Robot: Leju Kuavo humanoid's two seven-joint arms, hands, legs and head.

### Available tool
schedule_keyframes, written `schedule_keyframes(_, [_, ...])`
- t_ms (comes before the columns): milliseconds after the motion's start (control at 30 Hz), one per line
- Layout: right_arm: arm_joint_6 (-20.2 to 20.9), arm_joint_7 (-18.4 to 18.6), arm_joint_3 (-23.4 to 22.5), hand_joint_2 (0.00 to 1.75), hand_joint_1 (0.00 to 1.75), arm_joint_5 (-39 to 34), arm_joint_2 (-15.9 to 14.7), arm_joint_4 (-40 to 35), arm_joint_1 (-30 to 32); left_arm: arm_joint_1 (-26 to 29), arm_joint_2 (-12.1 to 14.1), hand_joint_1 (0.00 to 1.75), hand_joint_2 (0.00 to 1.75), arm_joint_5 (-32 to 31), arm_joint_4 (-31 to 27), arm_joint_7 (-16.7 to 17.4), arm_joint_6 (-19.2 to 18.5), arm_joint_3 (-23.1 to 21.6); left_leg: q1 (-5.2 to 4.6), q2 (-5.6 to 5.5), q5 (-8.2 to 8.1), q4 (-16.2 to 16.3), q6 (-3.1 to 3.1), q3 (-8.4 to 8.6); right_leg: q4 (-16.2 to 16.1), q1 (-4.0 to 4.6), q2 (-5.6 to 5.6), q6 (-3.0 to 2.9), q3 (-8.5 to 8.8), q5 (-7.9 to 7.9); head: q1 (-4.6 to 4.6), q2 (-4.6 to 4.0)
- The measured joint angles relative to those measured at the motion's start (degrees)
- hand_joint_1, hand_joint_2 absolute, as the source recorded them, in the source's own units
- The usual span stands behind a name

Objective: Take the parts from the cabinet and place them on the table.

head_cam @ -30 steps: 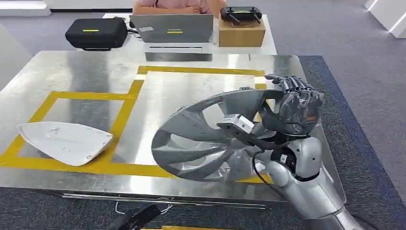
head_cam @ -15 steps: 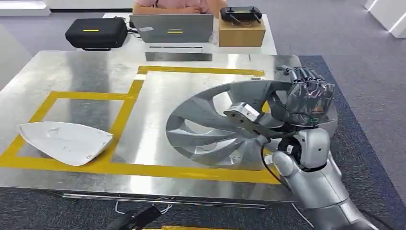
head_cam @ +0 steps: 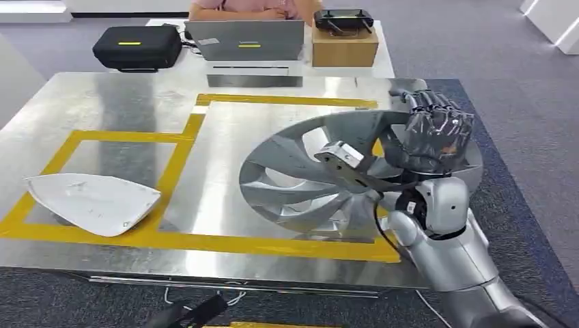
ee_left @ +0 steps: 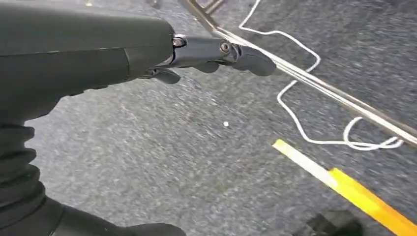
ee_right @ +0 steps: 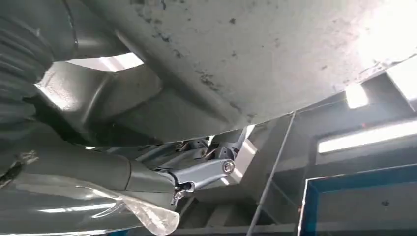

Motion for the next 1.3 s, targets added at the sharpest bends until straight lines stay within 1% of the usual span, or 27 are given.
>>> schedule_keyframes(167, [0.13,0.07,0.18,1.75,1.75,0.18,-0.17,0.48,-0.24,0.0,0.22,0.0,1.75,-0.39,-0.02,0.44,0.07,-0.33,0.0,0.0,0.0,0.0,0.0,0.0,0.0,0.0,0.0,0.0,0.0,0.0,-0.02,0.0])
schedule_keyframes(333, [0.24,0.15,0.26,1.75,1.75,0.26,-0.2,0.59,-0.26,-0.01,0.42,0.0,1.75,-1.2,-0.02,1.86,0.41,-1.25,0.0,0.0,0.0,0.01,0.0,0.0,0.0,0.0,0.0,0.0,0.0,0.0,0.0,0.0])
schedule_keyframes(1033, [0.24,0.2,0.52,1.75,1.75,0.28,-0.24,0.9,-0.32,0.0,0.59,0.0,1.75,-1.25,-0.17,1.97,0.52,-1.97,0.0,0.0,0.0,0.01,0.0,0.0,0.0,0.0,0.0,0.0,0.0,0.0,0.0,0.0])
schedule_keyframes(1300, [0.92,0.66,0.72,1.75,1.75,1.44,-0.28,1.05,-0.23,0.01,0.79,0.0,1.75,-1.84,-0.28,4.81,1.38,-2.65,0.0,0.0,0.0,0.01,0.0,0.0,0.0,0.0,0.0,0.0,0.0,0.0,0.0,0.0])
